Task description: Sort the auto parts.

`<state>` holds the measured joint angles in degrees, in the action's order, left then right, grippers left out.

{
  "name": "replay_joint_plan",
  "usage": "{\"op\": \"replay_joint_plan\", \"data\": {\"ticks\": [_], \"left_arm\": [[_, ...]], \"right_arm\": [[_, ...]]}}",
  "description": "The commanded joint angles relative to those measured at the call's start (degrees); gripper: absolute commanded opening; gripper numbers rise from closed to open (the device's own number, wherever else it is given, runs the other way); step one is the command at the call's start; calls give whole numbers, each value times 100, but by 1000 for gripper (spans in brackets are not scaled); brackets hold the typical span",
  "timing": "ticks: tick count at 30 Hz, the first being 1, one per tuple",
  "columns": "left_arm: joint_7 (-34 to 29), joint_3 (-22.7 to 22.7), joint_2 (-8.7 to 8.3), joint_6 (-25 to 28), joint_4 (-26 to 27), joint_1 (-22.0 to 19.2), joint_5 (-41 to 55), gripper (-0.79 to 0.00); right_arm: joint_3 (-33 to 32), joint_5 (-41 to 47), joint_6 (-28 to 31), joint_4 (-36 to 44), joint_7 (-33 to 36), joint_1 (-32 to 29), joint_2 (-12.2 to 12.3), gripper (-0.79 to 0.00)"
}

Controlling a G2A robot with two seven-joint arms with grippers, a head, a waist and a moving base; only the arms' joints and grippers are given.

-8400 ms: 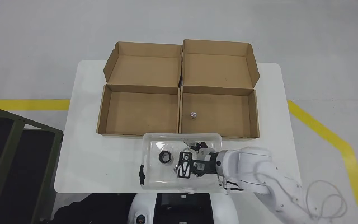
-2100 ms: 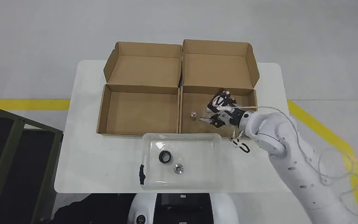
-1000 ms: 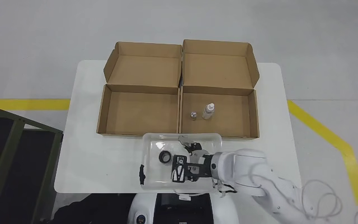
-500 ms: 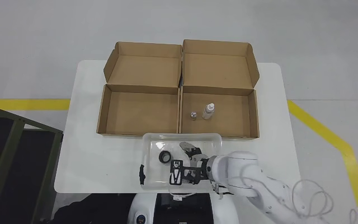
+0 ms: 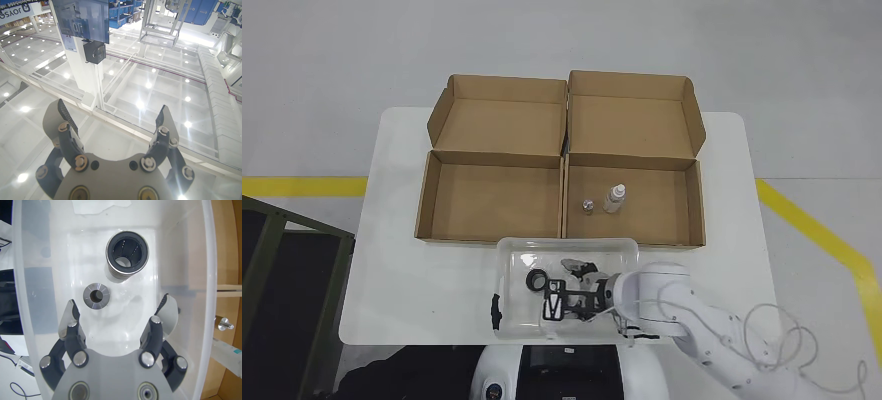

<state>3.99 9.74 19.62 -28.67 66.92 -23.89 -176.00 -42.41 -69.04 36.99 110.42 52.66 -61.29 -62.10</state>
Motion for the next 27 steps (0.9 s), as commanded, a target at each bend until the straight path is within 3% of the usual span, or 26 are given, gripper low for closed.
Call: {"op": "replay_joint_plan", "data": {"ticks": [1,9,15,25,27], "left_arm": [[0,0,0,0,0,0,0,0],[0,0,0,0,0,0,0,0],[0,0,0,0,0,0,0,0],[0,0,0,0,0,0,0,0],[0,0,0,0,0,0,0,0]], "right_arm": [[47,19,-4,-82,-17,37,-20,-102],[266,68,8,-363,-46,166,-103,-148],[360,132,24,-544,-121,246,-154,-339],[472,151,103,-565,-73,311,-202,-400],[495,164,122,-558,-64,315,-210,-456]]}}
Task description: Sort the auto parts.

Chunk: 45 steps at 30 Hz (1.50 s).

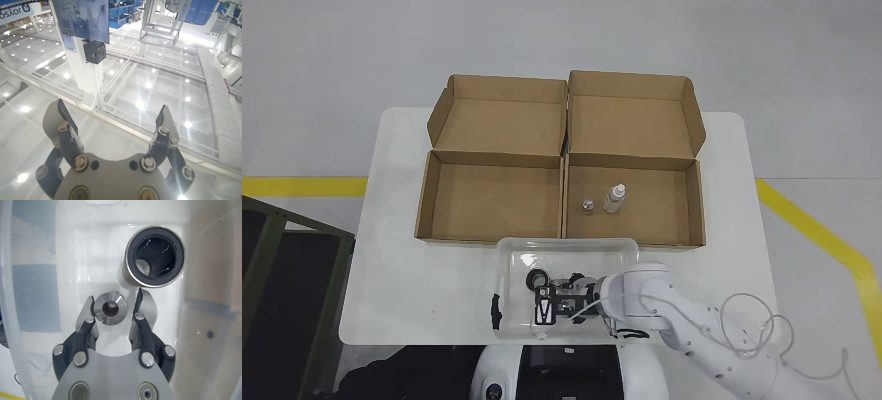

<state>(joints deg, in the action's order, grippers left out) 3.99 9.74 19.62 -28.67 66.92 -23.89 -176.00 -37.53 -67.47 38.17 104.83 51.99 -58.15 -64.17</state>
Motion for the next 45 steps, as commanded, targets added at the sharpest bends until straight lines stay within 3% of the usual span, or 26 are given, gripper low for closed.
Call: {"op": "replay_joint_plan", "data": {"ticks": [1,4,9,11,27,45], "left_arm": [[0,0,0,0,0,0,0,0],[0,0,0,0,0,0,0,0],[0,0,0,0,0,0,0,0],[0,0,0,0,0,0,0,0],[0,0,0,0,0,0,0,0],[0,0,0,0,0,0,0,0]], "right_arm": [[16,14,11,7,10,3,-6,-465],[31,25,18,28,21,1,-12,-536],[6,26,21,75,83,-16,-5,-757],[-48,49,20,123,123,-26,9,-785],[-1091,342,150,1520,209,-531,316,-785],[-2276,530,75,2494,-1535,-790,452,-785]]}}
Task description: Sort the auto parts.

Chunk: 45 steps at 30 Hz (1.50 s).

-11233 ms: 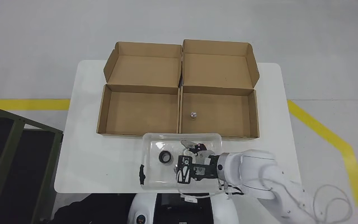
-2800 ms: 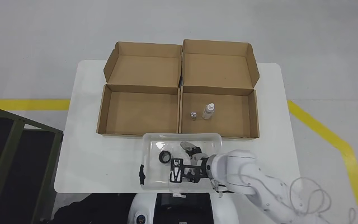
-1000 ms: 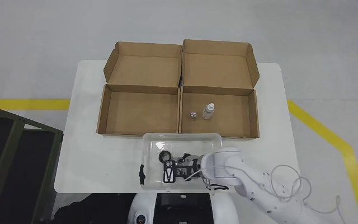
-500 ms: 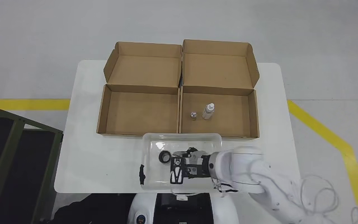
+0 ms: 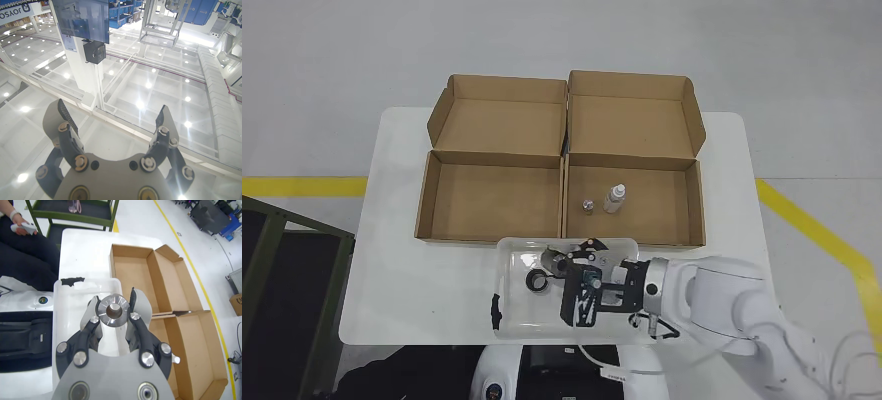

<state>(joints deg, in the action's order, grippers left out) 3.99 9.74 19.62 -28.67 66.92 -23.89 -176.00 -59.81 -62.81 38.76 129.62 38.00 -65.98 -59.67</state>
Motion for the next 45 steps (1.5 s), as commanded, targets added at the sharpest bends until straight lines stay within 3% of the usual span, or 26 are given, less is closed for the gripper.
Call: {"op": "replay_joint_plan", "data": {"ticks": [1,7,26,33,45], "left_arm": [[0,0,0,0,0,0,0,0],[0,0,0,0,0,0,0,0],[0,0,0,0,0,0,0,0],[0,0,0,0,0,0,0,0],[0,0,0,0,0,0,0,0]], "right_arm": [[-101,228,61,7,-396,-13,-1,-785],[-579,606,117,-169,-1067,-77,28,-785],[-1764,671,61,126,-2426,-988,121,-785],[-1355,505,98,15,-2210,-832,97,-785],[35,-290,-669,-308,-1310,-16,-99,-785]]}}
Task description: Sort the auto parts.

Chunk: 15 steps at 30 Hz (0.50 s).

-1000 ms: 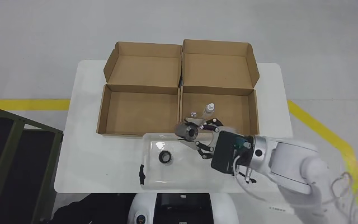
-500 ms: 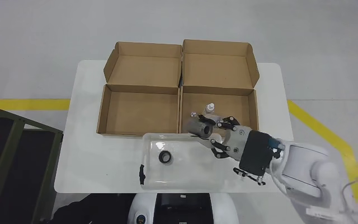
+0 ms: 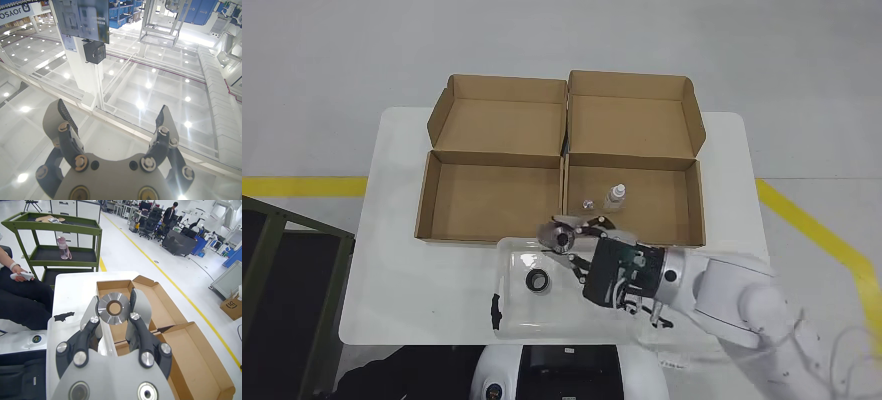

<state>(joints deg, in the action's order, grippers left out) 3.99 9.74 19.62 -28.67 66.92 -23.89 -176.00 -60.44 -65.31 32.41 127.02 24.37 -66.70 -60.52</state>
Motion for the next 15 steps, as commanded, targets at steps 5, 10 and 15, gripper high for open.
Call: {"op": "replay_joint_plan", "data": {"ticks": [5,10,15], "left_arm": [[0,0,0,0,0,0,0,0],[0,0,0,0,0,0,0,0],[0,0,0,0,0,0,0,0]], "right_arm": [[688,-213,-260,-497,429,506,-147,-785],[1200,-220,-518,-1133,705,983,-314,-785],[1609,-98,-691,-1655,849,1389,-489,-785]]}}
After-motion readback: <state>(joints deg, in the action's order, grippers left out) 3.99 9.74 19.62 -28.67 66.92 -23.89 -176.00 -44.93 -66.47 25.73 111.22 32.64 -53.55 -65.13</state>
